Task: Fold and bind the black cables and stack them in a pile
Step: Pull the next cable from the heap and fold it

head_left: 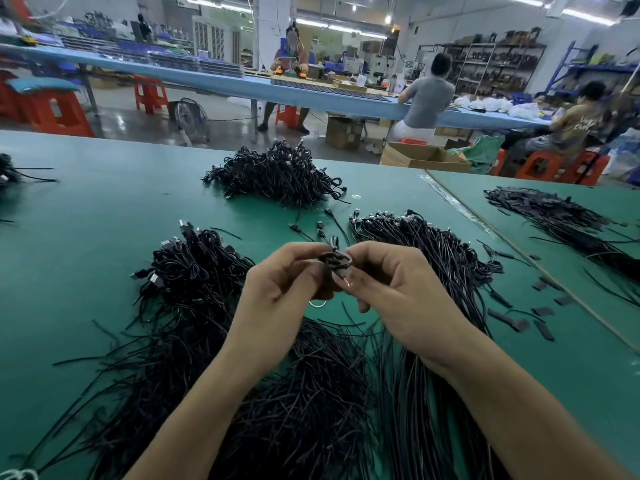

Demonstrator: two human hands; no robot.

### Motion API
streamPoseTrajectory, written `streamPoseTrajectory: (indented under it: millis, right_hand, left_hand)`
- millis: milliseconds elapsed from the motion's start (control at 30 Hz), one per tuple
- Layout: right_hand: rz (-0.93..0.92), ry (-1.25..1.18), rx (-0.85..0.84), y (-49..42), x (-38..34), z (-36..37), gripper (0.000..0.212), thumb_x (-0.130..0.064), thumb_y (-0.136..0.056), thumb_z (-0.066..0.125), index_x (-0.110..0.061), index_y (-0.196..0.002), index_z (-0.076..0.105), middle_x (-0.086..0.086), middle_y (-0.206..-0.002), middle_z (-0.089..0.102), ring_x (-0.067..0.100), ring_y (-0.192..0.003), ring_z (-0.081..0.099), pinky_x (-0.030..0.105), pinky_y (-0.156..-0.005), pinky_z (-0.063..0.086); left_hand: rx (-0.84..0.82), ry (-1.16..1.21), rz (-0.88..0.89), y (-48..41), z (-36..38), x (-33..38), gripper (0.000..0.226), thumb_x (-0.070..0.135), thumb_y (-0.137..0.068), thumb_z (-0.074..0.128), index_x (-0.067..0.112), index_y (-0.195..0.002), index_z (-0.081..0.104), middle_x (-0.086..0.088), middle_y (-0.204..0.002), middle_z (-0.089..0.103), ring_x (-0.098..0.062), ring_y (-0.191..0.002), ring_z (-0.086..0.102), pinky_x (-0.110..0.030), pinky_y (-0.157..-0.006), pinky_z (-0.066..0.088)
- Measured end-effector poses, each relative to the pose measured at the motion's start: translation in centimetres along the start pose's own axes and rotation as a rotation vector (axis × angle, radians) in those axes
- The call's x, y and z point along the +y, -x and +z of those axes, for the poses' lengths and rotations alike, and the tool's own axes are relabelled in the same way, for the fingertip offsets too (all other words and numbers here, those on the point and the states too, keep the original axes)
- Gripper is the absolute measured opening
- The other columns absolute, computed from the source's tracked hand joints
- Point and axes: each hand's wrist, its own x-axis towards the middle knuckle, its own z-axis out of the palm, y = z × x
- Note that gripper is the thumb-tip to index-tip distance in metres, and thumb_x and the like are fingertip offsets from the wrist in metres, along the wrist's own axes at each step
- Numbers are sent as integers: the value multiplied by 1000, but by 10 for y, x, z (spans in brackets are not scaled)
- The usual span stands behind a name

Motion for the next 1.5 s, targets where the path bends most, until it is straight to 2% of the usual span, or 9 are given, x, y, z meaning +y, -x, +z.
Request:
streamPoseTrajectory:
  millis: [367, 567, 667, 867, 1067, 1167, 1267, 1367, 1500]
  right_hand:
    - [124, 167, -22, 4, 20, 3, 11, -20, -95, 66, -15, -95, 76, 4, -75, 66, -1, -62, 49, 23, -61, 42]
    - [161, 84, 45, 4, 20, -2, 11, -20, -92, 68, -24, -83, 73, -12, -66, 68, -3, -59, 57, 16, -57, 44]
    - [74, 178, 129, 5, 23, -3, 13, -20, -93, 68, -19, -80, 71, -6, -66, 64, 3, -59, 52, 30, -59, 45]
    - [-7, 259, 153, 7, 21, -6, 16, -19, -93, 69, -27, -79, 68, -13, -75, 69, 1, -61, 59, 26, -64, 47]
    - [-16, 242, 121, 6, 21, -1, 7, -21, -92, 69, -26, -89, 72, -12, -83, 70, 4, -75, 60, 35, -71, 53]
    - [-43, 237, 16, 8, 19, 3, 10, -19, -93, 68, -23, -84, 71, -12, -80, 69, 3, -71, 60, 25, -67, 49]
    - [-9, 225, -19, 9, 21, 6, 14, -14, -94, 66, -20, -83, 71, -6, -78, 67, 12, -70, 59, 40, -65, 56]
    - [51, 202, -4, 9, 25, 6, 13, -15, -94, 66, -17, -83, 72, 5, -76, 65, 17, -65, 55, 54, -65, 53]
    - [91, 133, -22, 9, 26, 7, 14, -15, -94, 66, -19, -102, 76, -6, -76, 67, 13, -61, 54, 47, -61, 58]
  left_hand:
    - [23, -28, -11, 5, 6, 3, 32, 39, -102, 34, 31, -126, 53, 2, -102, 77, -15, -102, 71, -21, -89, 52]
    - [-23, -121, 49, 5, 6, 4, 24, 41, -91, 58, 26, -89, 76, -1, -100, 74, -20, -93, 69, -39, -78, 56]
    - [-17, -256, 45, 5, 4, 3, 14, 46, -72, 74, 38, -83, 73, 14, -107, 64, -10, -103, 62, -24, -81, 47]
    - [73, -369, 60, 5, 2, 4, 45, 46, -65, 86, 45, -92, 49, 16, -82, 44, -7, -62, 40, -16, -53, 39]
    - [71, -317, -63, 5, -1, 0, 26, 30, -79, 78, 18, -83, 56, -2, -61, 59, -18, -43, 58, -26, -42, 45]
    - [55, -118, -181, 0, -5, 0, 14, 1, -86, 70, 7, -85, 57, -7, -64, 69, -20, -51, 68, -27, -48, 54]
    - [10, -68, -156, -2, -7, 4, 18, -10, -94, 53, 6, -93, 63, -3, -79, 76, -12, -72, 72, -19, -63, 55]
    - [-12, 108, -172, 1, -5, 11, 26, 5, -98, 44, 15, -94, 68, -10, -99, 77, -21, -96, 73, -21, -75, 55]
    - [-33, 151, -136, 2, -2, 13, 16, 30, -95, 53, 19, -92, 64, -7, -89, 77, -16, -88, 73, -18, -76, 53]
